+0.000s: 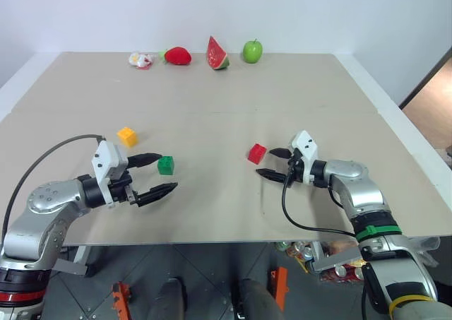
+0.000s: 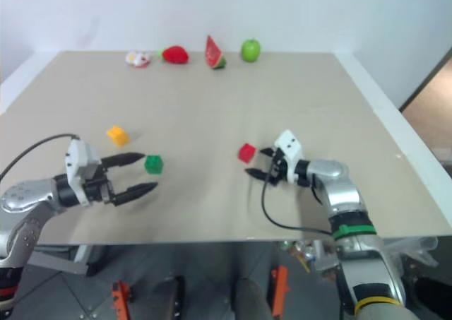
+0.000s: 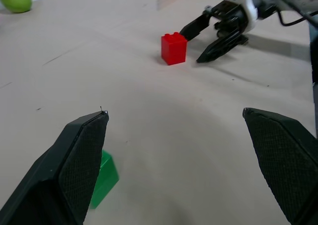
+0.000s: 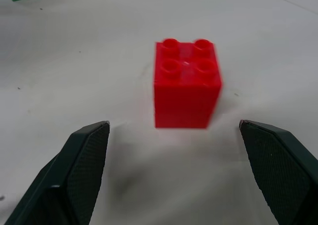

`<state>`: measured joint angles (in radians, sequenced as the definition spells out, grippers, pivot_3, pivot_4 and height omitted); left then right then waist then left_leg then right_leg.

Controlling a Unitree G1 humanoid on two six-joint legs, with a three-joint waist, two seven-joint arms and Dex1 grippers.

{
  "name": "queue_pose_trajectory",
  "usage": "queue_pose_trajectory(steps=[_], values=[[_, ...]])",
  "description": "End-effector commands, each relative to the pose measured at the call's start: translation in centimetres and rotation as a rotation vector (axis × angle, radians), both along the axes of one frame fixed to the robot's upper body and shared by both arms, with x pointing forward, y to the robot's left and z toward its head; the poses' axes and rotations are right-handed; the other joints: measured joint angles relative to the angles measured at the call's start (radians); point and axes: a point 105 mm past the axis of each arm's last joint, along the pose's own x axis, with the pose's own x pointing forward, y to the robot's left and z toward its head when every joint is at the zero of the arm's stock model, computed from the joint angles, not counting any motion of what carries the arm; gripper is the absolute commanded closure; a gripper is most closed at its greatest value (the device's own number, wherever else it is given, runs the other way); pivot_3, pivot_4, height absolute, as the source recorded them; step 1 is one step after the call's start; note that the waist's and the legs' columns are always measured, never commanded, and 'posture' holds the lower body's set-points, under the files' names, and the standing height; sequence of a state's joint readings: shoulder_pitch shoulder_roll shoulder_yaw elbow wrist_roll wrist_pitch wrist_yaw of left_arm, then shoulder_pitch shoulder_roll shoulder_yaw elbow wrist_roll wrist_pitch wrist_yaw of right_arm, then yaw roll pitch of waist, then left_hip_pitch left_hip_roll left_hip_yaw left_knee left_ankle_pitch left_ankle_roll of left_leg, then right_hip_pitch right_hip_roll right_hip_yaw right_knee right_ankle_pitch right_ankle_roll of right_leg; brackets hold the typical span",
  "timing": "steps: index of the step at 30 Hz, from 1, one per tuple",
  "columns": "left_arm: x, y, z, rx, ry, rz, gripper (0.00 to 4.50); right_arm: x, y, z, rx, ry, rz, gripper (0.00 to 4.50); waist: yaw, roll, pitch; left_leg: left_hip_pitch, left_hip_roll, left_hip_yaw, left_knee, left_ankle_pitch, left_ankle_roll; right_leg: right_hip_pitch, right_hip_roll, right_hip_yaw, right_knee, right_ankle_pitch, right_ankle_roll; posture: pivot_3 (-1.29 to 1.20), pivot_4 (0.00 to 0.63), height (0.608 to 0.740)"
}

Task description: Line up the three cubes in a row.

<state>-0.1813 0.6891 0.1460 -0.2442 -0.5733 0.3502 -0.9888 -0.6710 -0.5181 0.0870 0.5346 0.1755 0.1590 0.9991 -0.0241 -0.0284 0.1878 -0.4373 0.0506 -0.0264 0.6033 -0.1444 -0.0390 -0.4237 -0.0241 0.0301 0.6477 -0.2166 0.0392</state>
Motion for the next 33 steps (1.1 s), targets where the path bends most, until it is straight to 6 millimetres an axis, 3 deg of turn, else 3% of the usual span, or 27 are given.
queue_pose_trajectory(steps=[1, 7, 8, 16, 20, 23, 27, 33], values=[[0.0, -1.0, 1.0, -0.003, -0.056, -0.028, 0.02, 1.0, 0.9, 1.4, -0.011, -0.061, 0.022, 0.16, 0.0, 0.0, 0.0, 0.0, 0.0, 0.0, 0.0, 0.0, 0.0, 0.0, 0.0, 0.0, 0.0, 0.0, 0.0, 0.0, 0.15, 0.74], [0.2, -1.6, 0.7, -0.032, -0.057, -0.02, 0.02, 2.0, 1.5, 1.4, 0.001, -0.067, 0.013, 0.16, 0.0, 0.0, 0.0, 0.0, 0.0, 0.0, 0.001, 0.0, 0.0, 0.0, 0.0, 0.001, 0.0, 0.002, 0.0, 0.0, 0.15, 0.74], [0.1, -1.6, 0.7, -0.035, -0.056, -0.018, 0.0, 2.1, 1.5, 1.4, 0.005, -0.066, 0.011, 0.69, 0.0, 0.0, 0.0, 0.0, 0.0, 0.0, 0.001, 0.0, 0.0, 0.0, 0.0, 0.001, 0.0, 0.002, 0.0, 0.0, 0.15, 0.74], [-0.1, -0.9, 0.5, -0.035, -0.06, 0.018, 0.0, 1.4, 1.4, 1.4, 0.022, -0.056, 0.067, 3.26, 0.0, 0.0, 0.0, 0.0, 0.0, 0.001, 0.001, 0.0, 0.0, 0.0, 0.001, 0.001, 0.0, 0.003, 0.001, 0.0, 0.15, 0.74], [-0.2, -0.7, 0.8, -0.03, -0.061, 0.005, 0.0, 0.8, 0.9, 1.1, -0.006, -0.026, 0.103, 3.26, 0.0, 0.0, 0.0, 0.0, 0.0, 0.001, 0.001, 0.0, 0.0, 0.0, 0.001, 0.001, 0.0, 0.003, 0.0, 0.0, 0.15, 0.74], [-0.2, -1.1, 0.4, 0.012, -0.058, -0.025, 0.0, -1.6, -0.7, 1.3, -0.058, 0.035, 0.248, 3.26, 0.003, 0.0, 0.0, 0.0, 0.0, 0.001, 0.002, 0.001, 0.0, 0.0, 0.0, 0.001, 0.0, 0.003, 0.0, 0.0, 0.15, 0.74], [0.0, -1.5, 0.7, 0.0, -0.06, -0.044, 0.0, -2.7, -1.8, 1.4, -0.145, 0.062, 0.34, 3.26, 0.001, 0.0, 0.0, 0.0, 0.0, 0.002, 0.002, 0.0, 0.0, 0.0, 0.0, 0.003, 0.0, 0.003, 0.001, 0.0, 0.15, 0.74], [0.2, -1.7, 1.1, 0.002, -0.058, -0.069, 0.0, -2.7, -0.5, 1.2, -0.198, 0.056, 0.443, 3.26, -0.017, 0.0, 0.0, 0.006, 0.001, 0.006, 0.001, 0.001, 0.0, 0.001, 0.002, 0.006, 0.002, 0.004, -0.001, 0.0, 0.15, 0.74]])
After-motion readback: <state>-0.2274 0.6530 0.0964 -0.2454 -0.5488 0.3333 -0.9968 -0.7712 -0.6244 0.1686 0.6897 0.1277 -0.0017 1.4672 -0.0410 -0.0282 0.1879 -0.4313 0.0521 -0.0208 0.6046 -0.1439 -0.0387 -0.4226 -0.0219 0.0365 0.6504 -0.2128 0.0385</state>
